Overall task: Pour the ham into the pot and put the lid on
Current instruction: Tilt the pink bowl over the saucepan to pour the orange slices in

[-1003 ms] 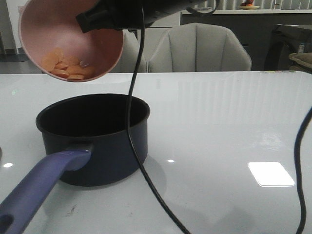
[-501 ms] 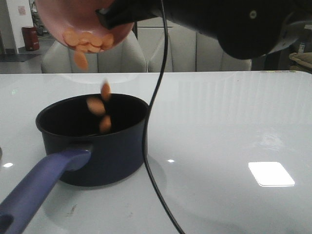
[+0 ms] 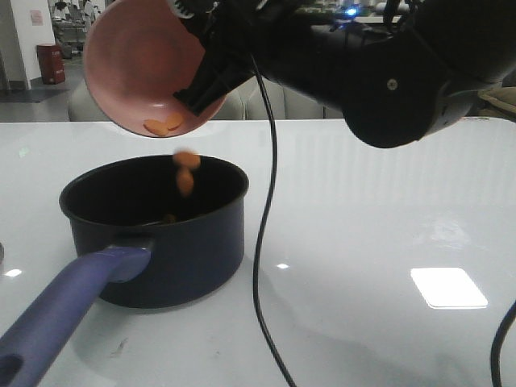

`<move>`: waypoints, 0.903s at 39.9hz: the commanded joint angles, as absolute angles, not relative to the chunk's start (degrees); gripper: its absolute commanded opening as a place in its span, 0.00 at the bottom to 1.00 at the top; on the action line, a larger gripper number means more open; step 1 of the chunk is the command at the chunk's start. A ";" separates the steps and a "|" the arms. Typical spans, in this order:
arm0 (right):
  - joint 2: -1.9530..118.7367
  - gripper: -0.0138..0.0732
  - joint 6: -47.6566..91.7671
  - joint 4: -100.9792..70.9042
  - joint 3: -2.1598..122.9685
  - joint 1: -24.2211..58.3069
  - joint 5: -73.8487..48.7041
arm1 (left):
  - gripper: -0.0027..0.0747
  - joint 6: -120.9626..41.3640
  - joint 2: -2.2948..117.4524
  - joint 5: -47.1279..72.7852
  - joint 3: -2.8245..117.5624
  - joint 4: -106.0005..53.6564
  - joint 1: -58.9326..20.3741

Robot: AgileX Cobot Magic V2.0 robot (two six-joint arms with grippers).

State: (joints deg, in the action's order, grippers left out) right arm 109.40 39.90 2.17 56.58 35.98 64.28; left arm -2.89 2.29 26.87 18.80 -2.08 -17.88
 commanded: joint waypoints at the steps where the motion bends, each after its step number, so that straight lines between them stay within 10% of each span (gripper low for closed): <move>1: 106.47 0.32 43.48 3.60 58.82 35.85 74.53 | 0.68 -2.82 3.03 22.16 20.22 -2.63 -18.29; 21: 106.09 0.32 39.52 6.74 59.58 36.37 72.73 | 0.68 -2.82 3.03 22.16 20.22 -2.63 -18.29; 36: 95.52 0.32 8.46 0.95 60.18 35.59 42.14 | 0.68 -2.82 3.03 22.16 20.22 -2.63 -18.29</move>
